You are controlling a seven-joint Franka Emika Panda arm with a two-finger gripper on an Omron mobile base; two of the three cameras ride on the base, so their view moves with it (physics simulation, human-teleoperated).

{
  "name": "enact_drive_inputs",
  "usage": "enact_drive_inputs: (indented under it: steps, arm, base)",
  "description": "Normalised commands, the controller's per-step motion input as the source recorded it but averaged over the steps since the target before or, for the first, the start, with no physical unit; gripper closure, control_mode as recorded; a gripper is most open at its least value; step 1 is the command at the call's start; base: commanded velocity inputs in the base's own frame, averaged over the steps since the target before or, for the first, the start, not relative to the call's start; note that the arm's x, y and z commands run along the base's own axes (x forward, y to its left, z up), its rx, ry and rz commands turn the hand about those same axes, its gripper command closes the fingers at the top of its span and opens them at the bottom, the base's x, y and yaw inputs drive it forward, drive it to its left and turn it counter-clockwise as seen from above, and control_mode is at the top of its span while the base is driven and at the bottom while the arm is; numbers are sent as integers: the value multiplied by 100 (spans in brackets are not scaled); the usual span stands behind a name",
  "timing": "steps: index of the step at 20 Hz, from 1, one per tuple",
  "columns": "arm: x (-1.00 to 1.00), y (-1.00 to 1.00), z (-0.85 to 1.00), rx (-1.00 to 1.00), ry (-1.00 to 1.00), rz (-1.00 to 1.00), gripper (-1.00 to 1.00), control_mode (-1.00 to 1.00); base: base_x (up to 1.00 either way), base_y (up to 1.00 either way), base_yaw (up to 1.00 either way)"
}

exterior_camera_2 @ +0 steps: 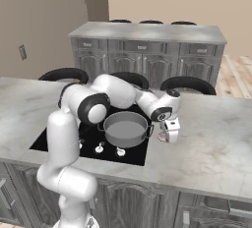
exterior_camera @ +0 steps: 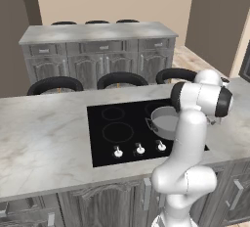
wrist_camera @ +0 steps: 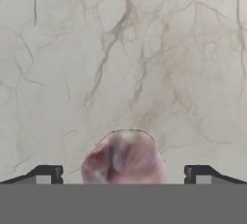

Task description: Turn on the burner for the pot on the stove. Wait thirty seconds for the pot to heat up. Then add the garlic to the pot.

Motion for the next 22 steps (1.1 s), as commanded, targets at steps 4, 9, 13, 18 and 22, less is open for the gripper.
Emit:
enact_drive_inputs:
  steps: [4, 9, 13, 18, 22]
  arm:
    - [1, -12, -26, 1, -2, 0, -100, -100]
    - [1, -11, -33, 1, -4, 0, 100, -100]
    - [0, 0, -32, 0, -4, 0, 100, -100]
    - [0, 0, -26, 0, -1, 0, 100, -100]
    - [0, 0, -2, 0, -1, -3, 100, -100]
  base:
    - [0, 0, 0]
    - [0, 0, 0]
    - [0, 0, 0]
    - [0, 0, 0]
    - [0, 0, 0]
